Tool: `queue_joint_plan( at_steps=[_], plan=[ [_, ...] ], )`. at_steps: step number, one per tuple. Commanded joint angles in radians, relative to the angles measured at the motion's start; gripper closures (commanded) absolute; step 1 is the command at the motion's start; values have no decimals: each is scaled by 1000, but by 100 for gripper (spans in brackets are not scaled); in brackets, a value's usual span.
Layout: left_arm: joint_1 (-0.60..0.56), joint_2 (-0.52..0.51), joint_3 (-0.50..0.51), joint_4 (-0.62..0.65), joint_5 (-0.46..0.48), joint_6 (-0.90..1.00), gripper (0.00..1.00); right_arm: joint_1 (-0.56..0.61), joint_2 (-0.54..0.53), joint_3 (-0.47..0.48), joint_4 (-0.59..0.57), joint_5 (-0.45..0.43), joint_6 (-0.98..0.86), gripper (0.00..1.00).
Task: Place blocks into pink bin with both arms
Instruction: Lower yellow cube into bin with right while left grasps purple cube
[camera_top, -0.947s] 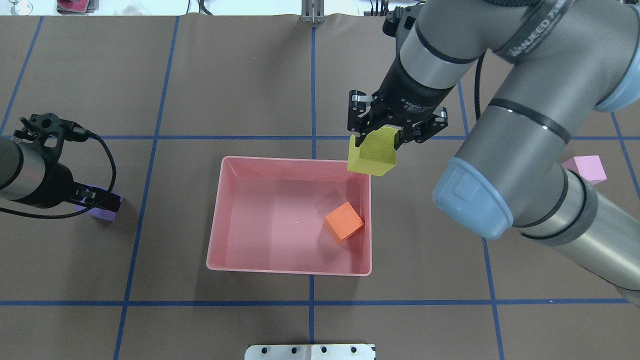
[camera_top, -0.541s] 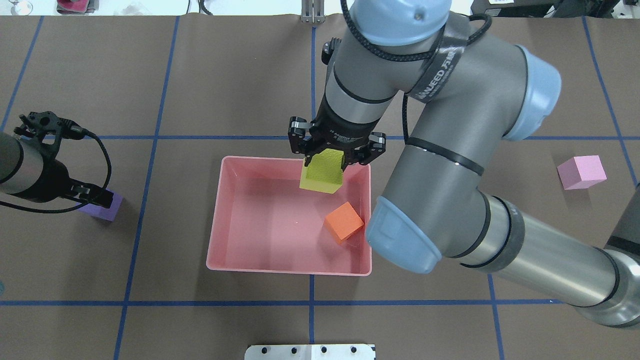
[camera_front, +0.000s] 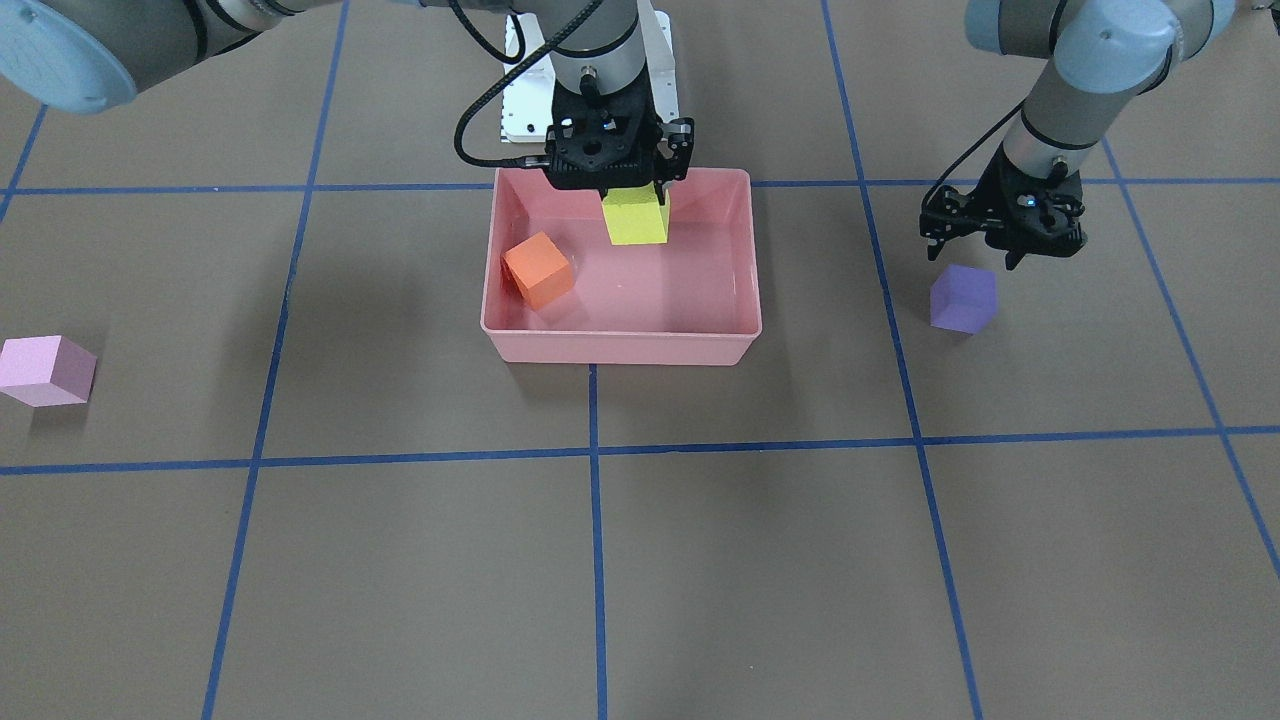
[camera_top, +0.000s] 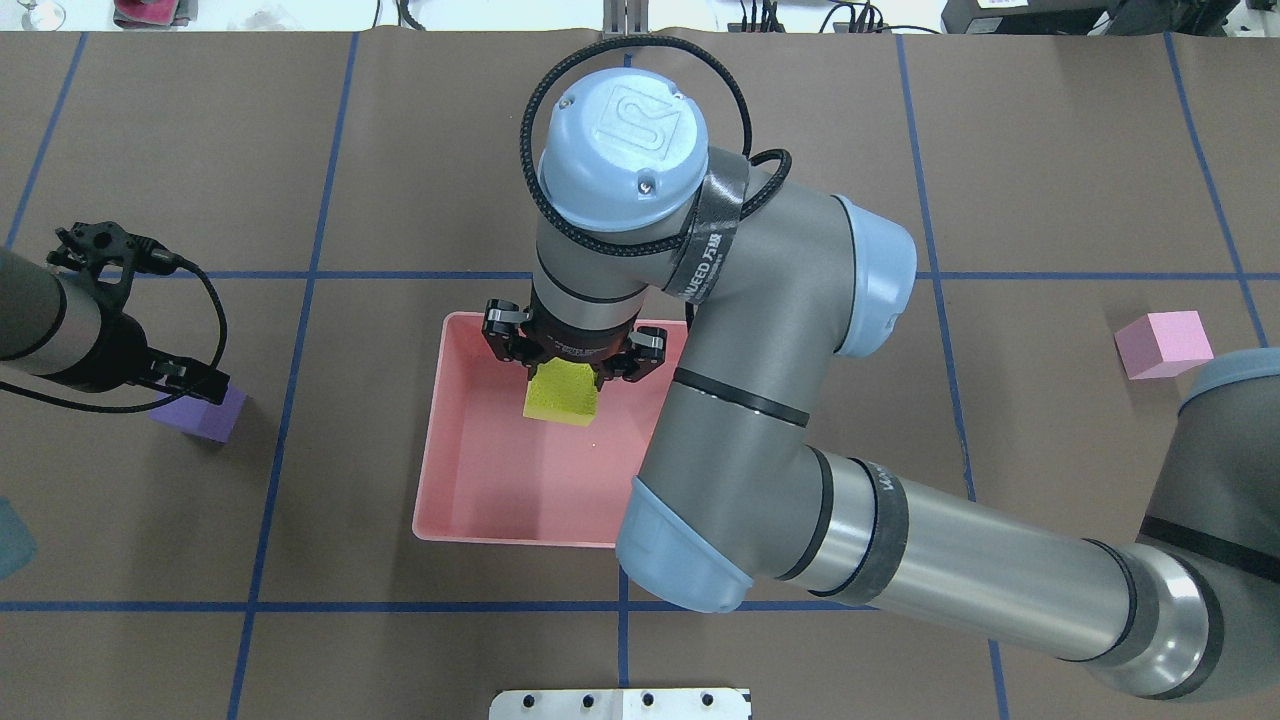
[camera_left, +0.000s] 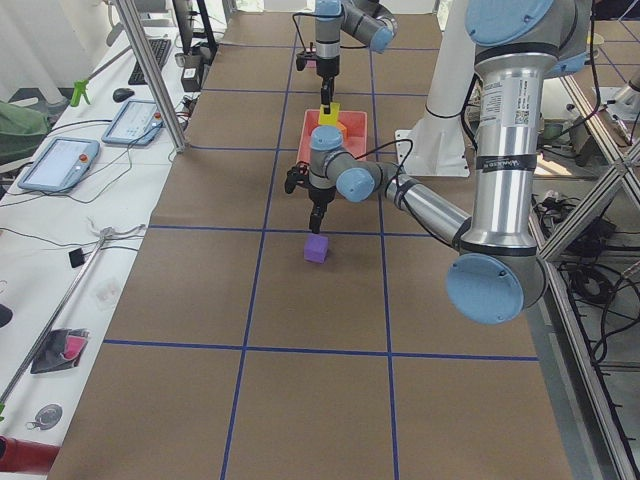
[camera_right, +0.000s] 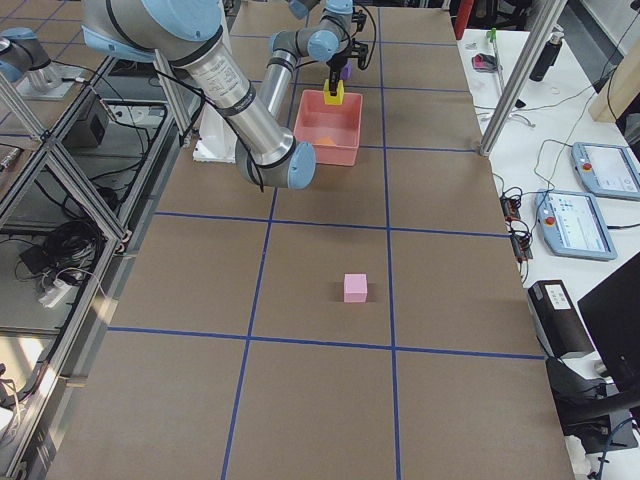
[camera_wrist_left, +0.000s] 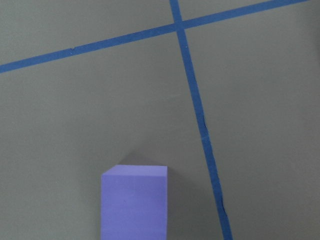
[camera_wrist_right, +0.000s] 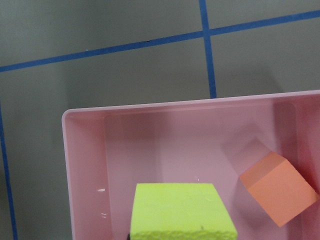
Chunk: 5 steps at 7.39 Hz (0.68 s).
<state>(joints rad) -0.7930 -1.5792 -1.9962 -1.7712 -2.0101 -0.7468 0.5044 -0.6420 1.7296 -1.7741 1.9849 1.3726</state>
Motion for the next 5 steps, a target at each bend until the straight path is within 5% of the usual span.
queue_joint_plan(
  at_steps=[1, 5],
  plan=[
    [-2, -4, 45, -13, 1, 0, 0, -26, 2, -15, 5, -18, 2, 100],
    [-2, -18, 163, -151, 1, -14, 0, -44, 4, -38, 7, -46, 10, 100]
  ],
)
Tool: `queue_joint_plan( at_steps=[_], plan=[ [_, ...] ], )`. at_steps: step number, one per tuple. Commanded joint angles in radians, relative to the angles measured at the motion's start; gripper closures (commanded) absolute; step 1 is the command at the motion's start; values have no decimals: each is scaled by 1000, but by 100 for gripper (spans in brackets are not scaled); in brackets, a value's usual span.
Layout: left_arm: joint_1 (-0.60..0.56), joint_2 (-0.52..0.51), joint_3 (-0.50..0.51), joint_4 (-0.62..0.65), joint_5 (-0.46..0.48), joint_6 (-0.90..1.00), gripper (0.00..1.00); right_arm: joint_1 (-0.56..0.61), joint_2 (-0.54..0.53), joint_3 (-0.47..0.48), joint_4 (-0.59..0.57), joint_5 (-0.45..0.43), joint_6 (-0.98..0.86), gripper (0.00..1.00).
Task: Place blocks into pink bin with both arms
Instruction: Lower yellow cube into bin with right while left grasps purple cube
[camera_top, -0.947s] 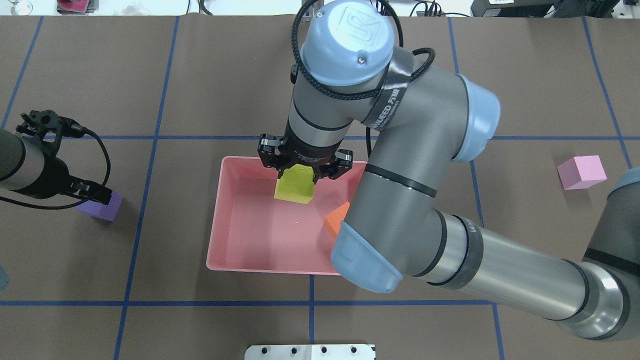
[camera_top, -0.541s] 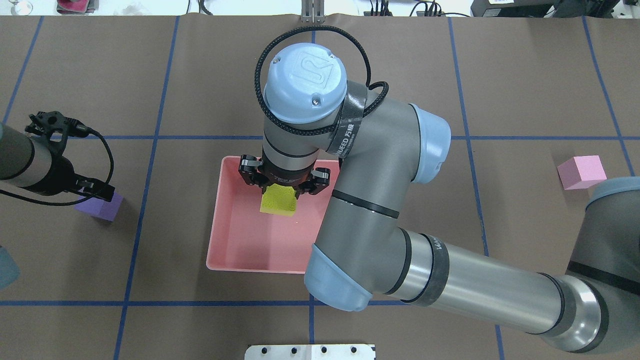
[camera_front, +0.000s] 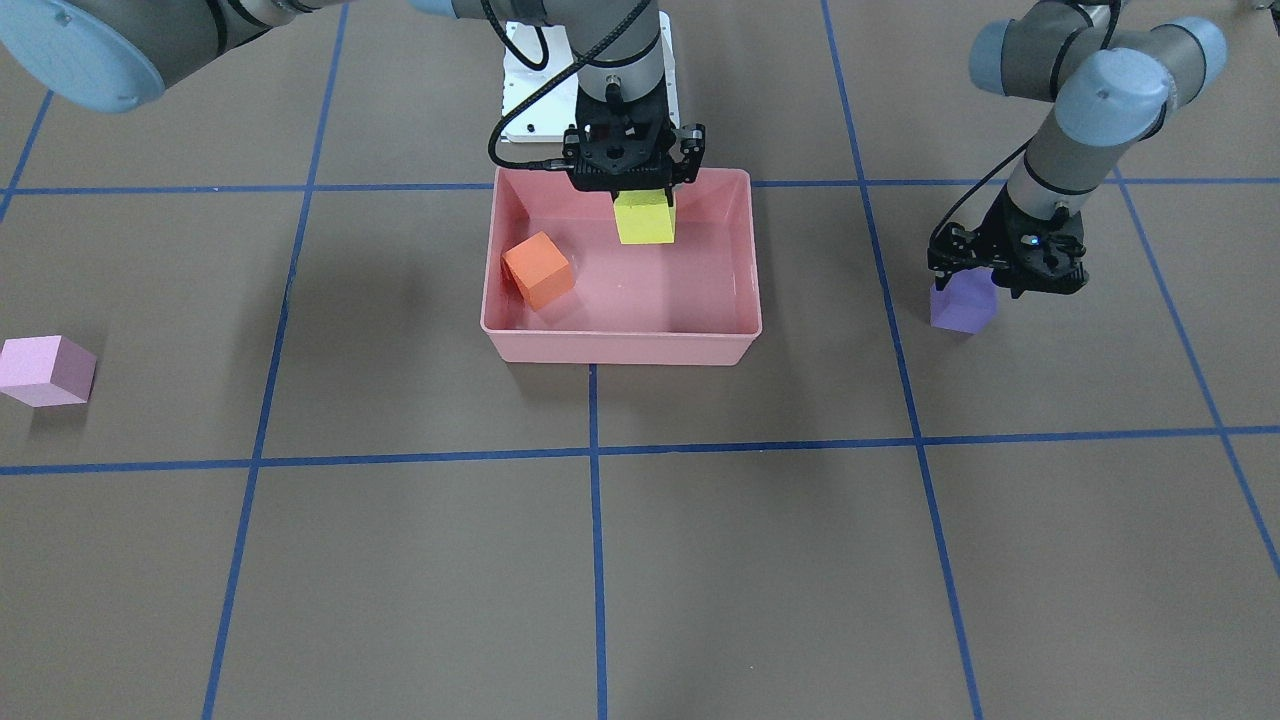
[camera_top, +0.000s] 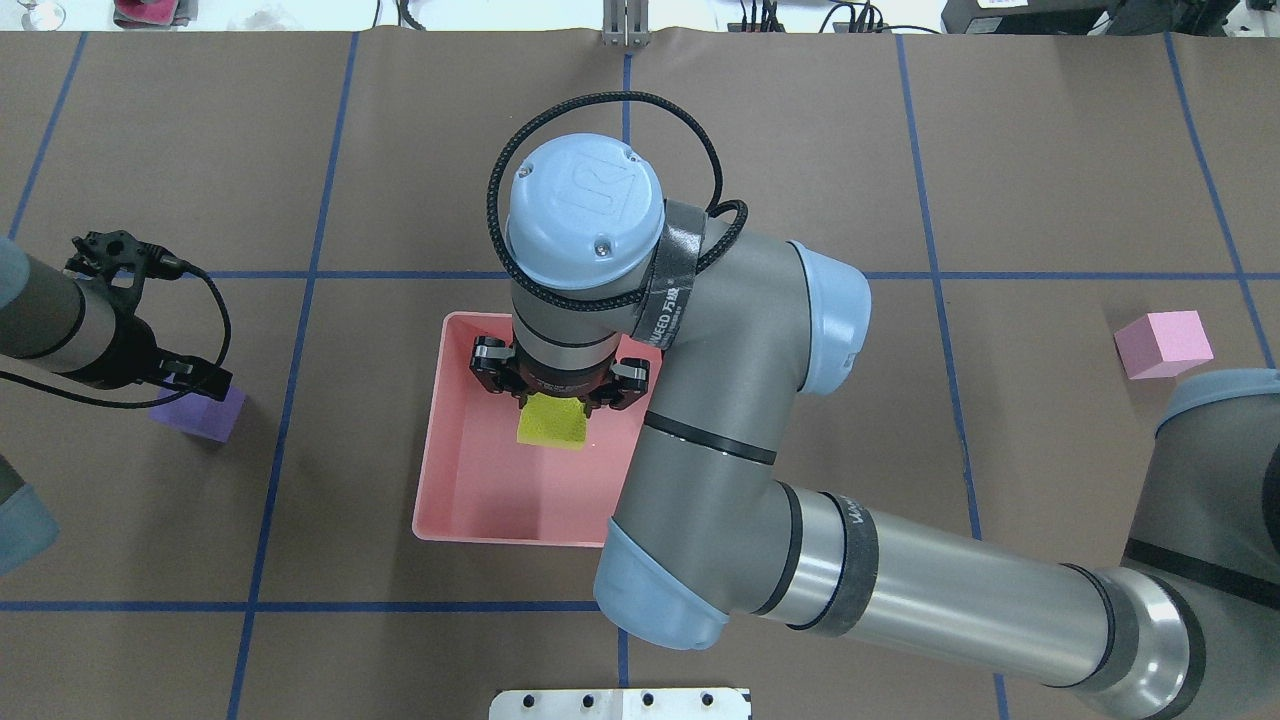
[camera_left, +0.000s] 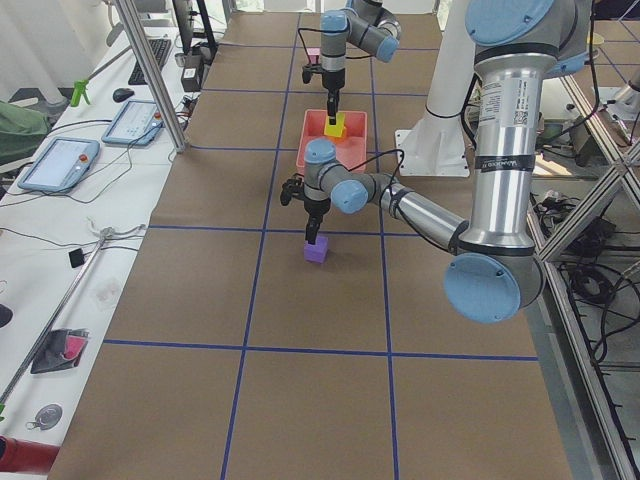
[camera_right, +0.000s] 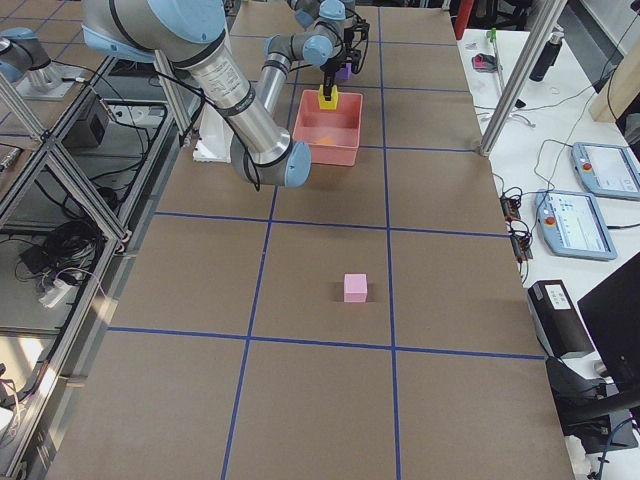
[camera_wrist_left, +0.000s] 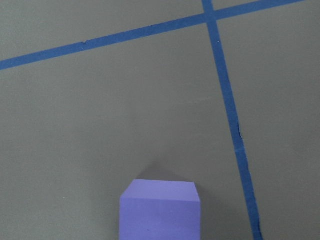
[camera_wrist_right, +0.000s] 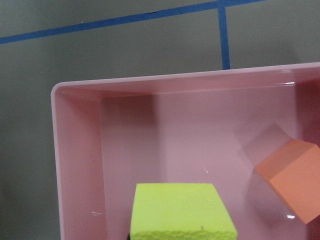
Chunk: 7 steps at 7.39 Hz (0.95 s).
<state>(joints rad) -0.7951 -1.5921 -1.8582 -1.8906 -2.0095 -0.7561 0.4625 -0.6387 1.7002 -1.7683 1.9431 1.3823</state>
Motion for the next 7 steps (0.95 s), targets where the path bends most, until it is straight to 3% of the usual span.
queue_joint_plan(
  at_steps=[1, 5, 7],
  plan=[
    [0, -6, 25, -32, -2, -6, 0, -2, 1, -7, 0, -4, 0, 100],
    [8, -11, 66, -33, -3, -5, 0, -2, -3, -36, 1, -10, -5, 100],
    [8, -12, 73, -33, -5, -6, 0, -2, -4, -98, 88, -13, 3, 100]
  ],
)
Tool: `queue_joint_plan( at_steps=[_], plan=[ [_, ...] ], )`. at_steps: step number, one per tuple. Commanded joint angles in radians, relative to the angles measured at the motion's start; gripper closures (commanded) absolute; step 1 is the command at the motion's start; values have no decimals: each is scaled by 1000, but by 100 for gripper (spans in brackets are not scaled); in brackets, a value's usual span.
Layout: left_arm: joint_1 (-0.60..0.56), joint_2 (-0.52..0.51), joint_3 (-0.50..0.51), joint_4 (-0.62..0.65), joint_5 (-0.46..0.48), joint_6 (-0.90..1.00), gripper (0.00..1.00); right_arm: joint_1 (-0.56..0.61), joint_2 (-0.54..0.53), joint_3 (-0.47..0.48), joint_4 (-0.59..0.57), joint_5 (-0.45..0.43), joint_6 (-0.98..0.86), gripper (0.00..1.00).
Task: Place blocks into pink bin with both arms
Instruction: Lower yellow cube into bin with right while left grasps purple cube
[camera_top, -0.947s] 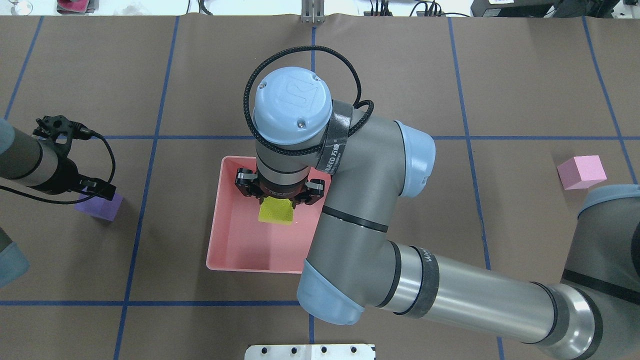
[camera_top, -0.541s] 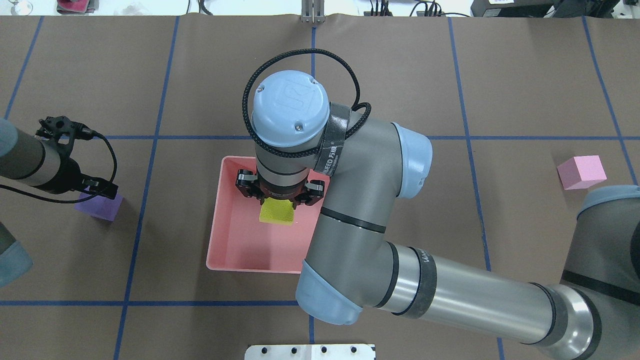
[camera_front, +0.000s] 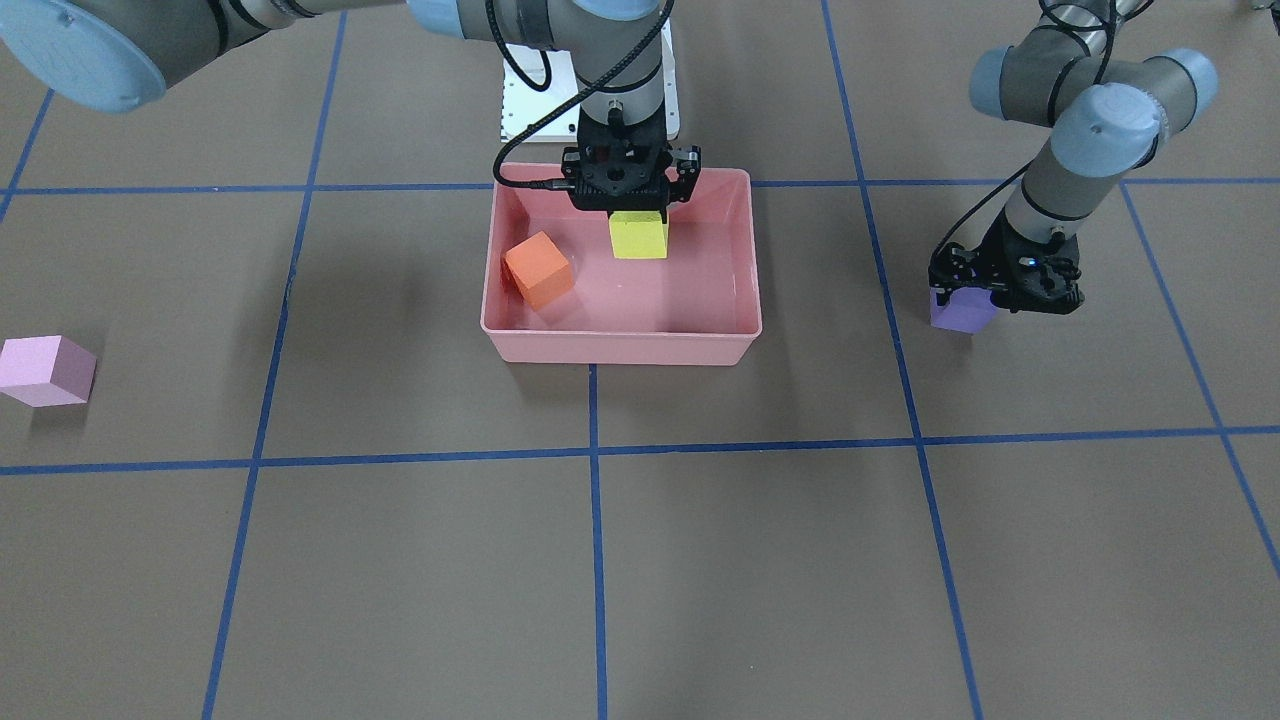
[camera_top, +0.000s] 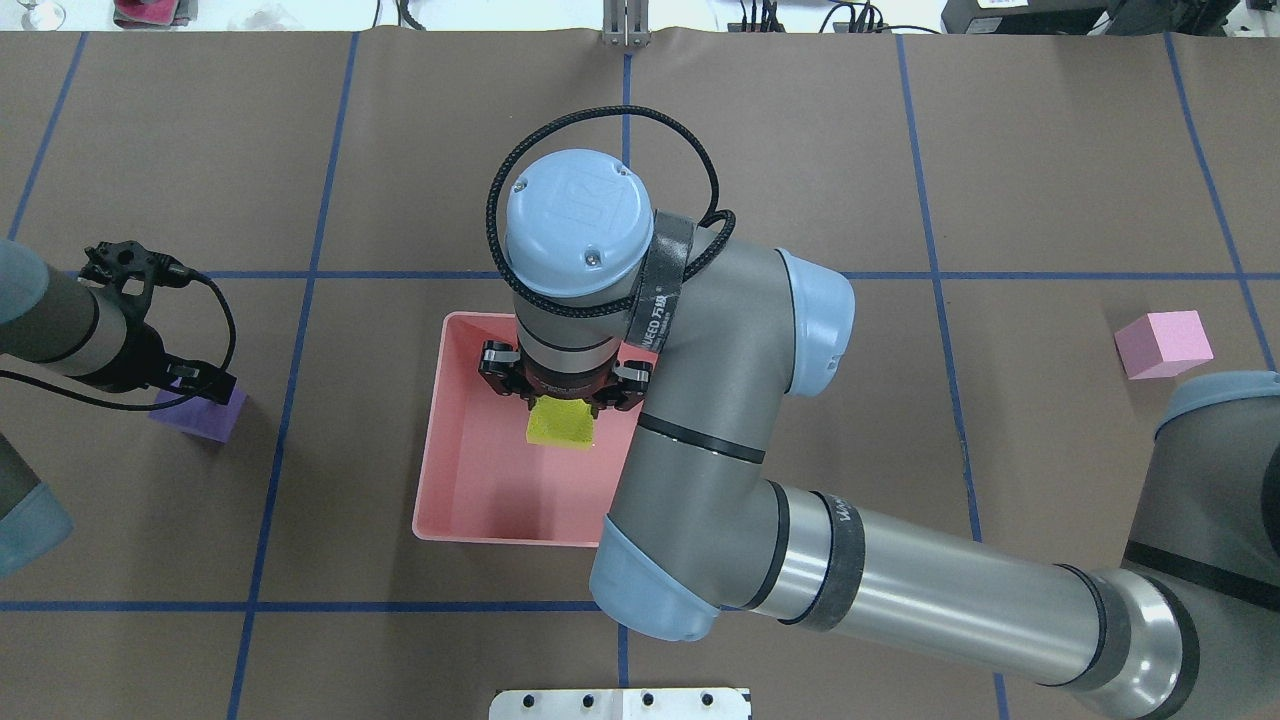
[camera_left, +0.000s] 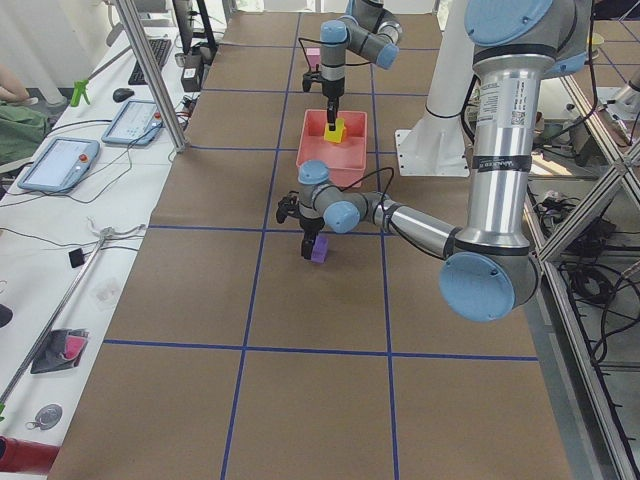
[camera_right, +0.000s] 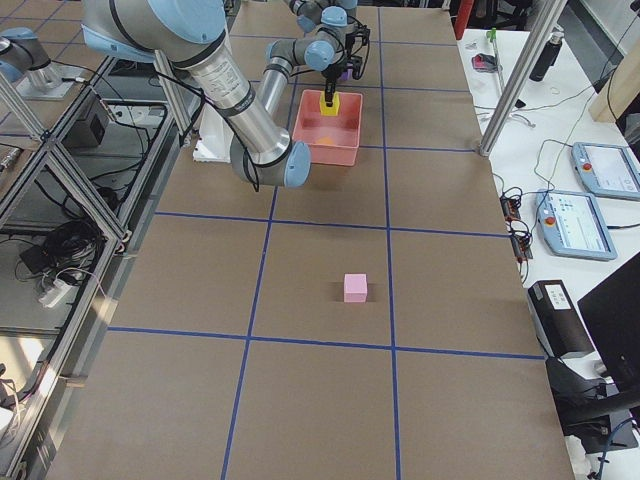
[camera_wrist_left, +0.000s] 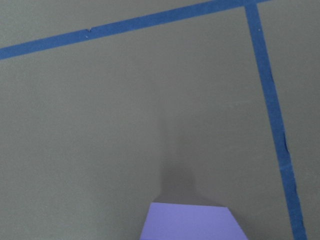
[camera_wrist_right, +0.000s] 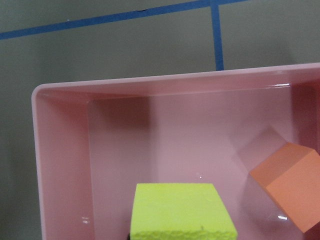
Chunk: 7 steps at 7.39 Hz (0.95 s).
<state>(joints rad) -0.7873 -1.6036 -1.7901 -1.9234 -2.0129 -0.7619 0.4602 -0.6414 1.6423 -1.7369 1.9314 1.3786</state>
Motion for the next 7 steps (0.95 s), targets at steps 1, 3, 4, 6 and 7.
queue_joint_plan(
  at_steps=[1, 3, 4, 6, 7],
  plan=[
    [0, -1, 3, 0, -1, -2, 0, -3, 2, -56, 74, 0, 8, 100],
    [0, -1, -6, 0, -1, -43, 65, -2, 2, -52, 77, 9, 8, 82],
    [2, -15, 1, 1, -1, -113, 100, -2, 3, -42, 76, 8, 8, 1],
    [2, -45, 8, 15, -48, -140, 100, -2, 2, 11, 74, 9, 10, 0],
    [-7, -45, -12, 33, -72, -137, 100, -2, 2, 30, 73, 8, 10, 0]
  ],
)
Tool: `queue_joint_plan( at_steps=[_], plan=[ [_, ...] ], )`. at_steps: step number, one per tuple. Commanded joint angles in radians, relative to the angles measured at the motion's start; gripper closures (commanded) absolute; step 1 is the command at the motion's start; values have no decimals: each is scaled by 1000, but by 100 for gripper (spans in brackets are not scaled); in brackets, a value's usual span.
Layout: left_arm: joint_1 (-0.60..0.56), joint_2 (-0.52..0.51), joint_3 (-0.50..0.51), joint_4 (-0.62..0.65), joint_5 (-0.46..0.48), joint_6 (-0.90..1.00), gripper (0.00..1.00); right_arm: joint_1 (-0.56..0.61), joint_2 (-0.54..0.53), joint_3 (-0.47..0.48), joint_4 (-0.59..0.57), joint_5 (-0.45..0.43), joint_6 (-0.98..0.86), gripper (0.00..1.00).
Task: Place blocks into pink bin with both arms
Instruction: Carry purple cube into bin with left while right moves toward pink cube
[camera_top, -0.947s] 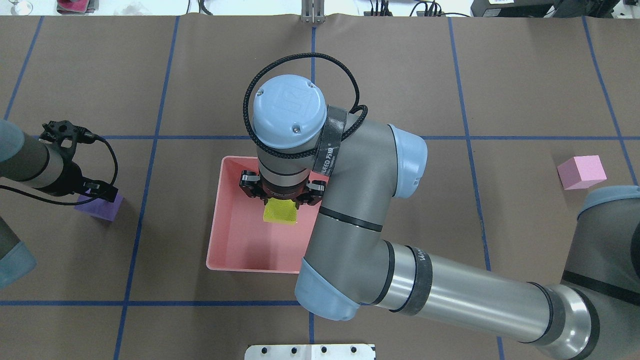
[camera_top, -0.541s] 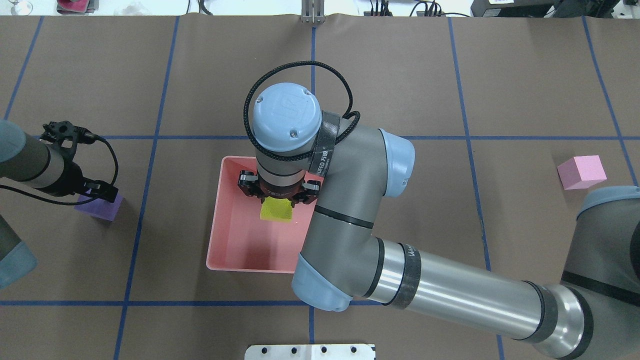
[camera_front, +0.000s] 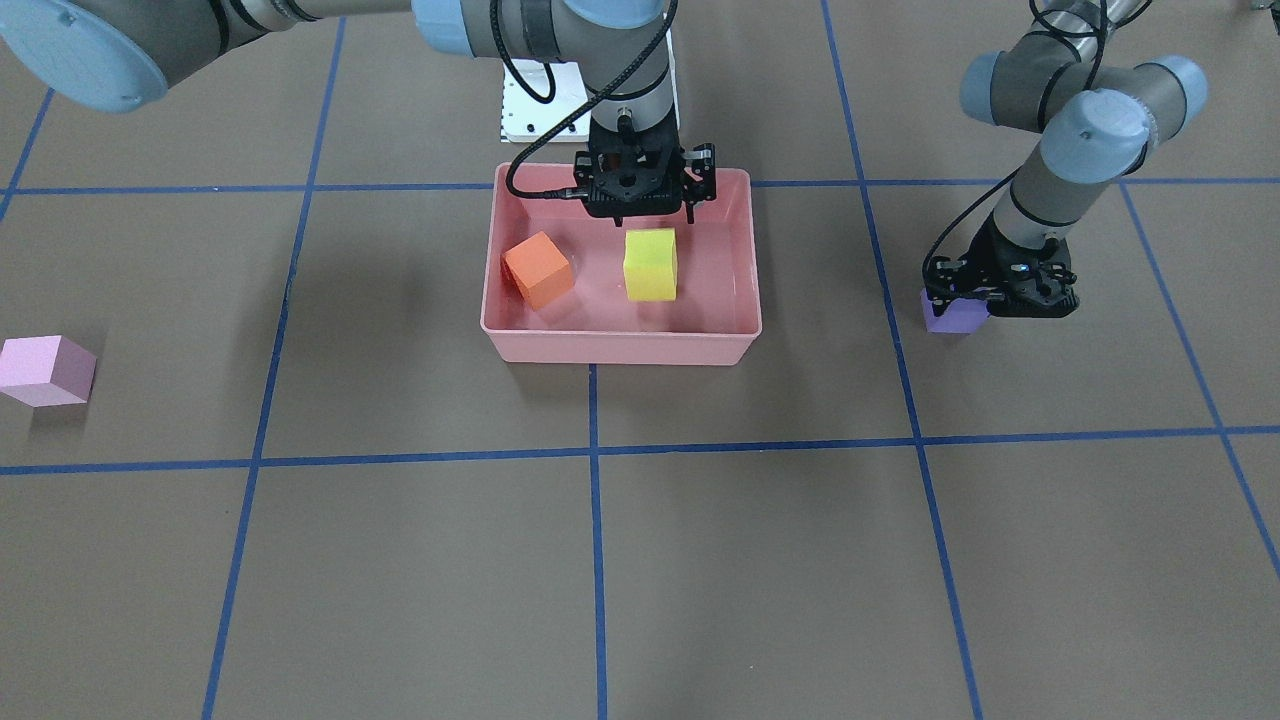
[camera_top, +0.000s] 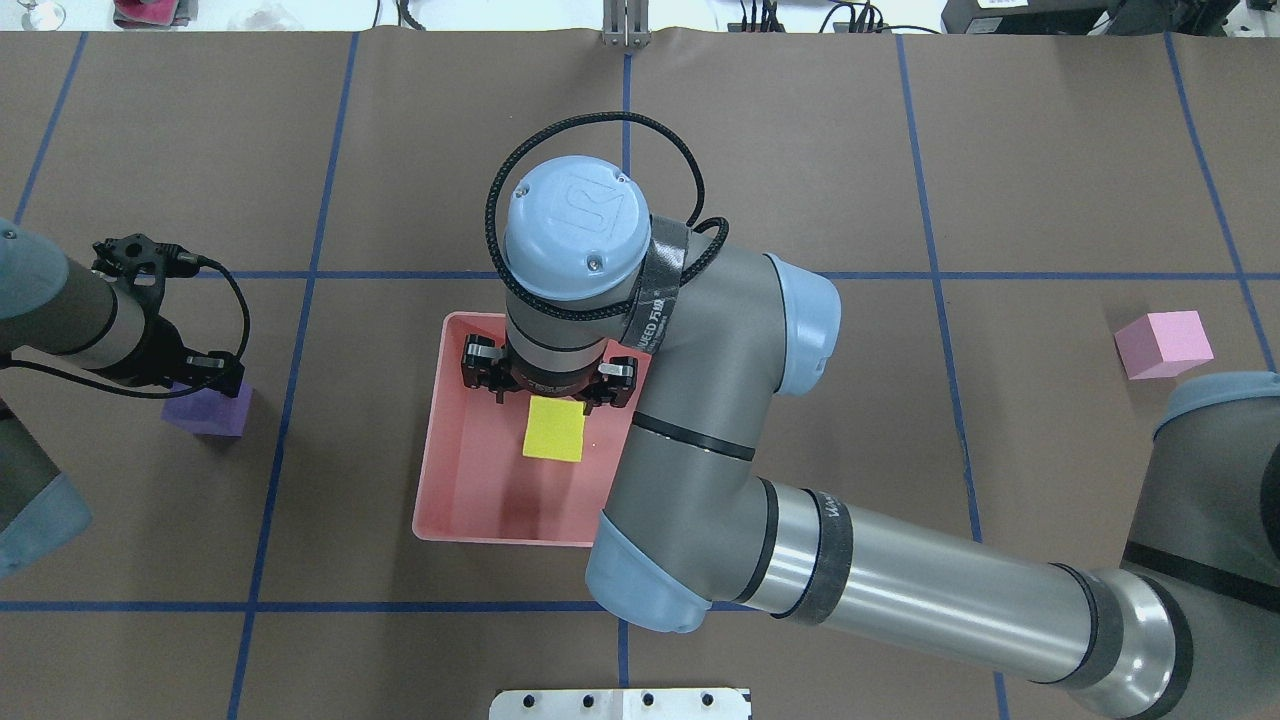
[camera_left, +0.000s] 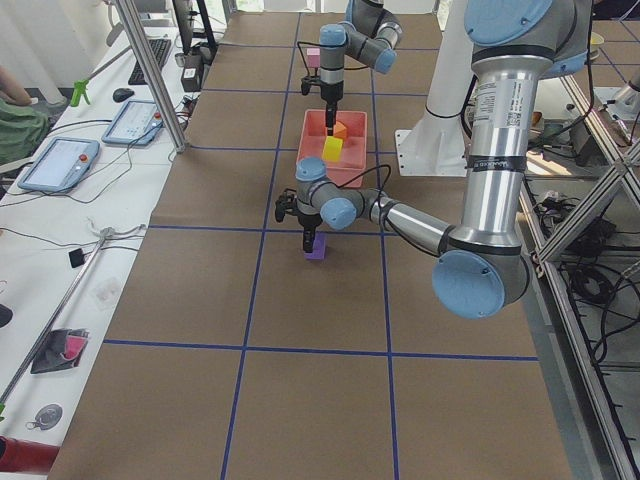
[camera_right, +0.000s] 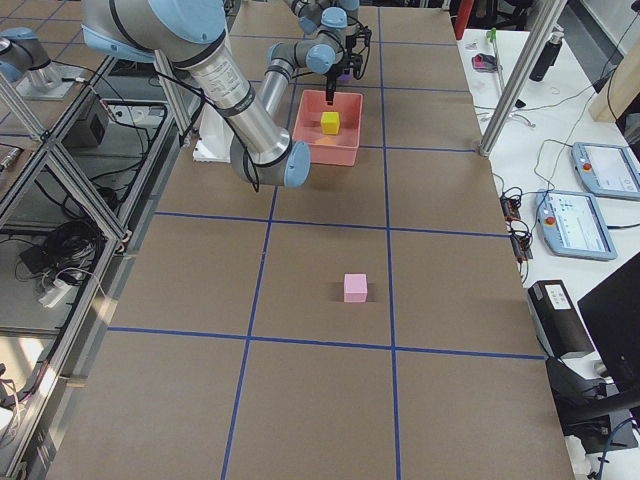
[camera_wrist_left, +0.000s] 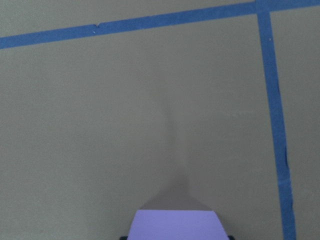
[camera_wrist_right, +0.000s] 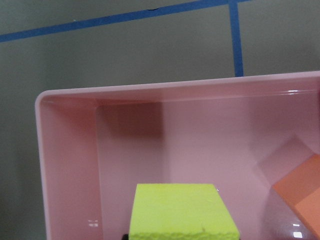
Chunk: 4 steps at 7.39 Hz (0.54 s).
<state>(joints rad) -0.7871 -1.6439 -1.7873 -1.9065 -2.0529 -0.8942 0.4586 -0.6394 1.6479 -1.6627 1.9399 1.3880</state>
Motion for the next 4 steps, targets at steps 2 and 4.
queue_joint_plan(
  at_steps=[2, 4],
  plan=[
    [-159, -28, -116, 187, -170, 12, 100, 20, -2, 70, -6, 8, 0, 0],
    [-274, -222, -205, 553, -210, 148, 100, 101, -26, 116, -58, 60, -9, 0]
  ],
)
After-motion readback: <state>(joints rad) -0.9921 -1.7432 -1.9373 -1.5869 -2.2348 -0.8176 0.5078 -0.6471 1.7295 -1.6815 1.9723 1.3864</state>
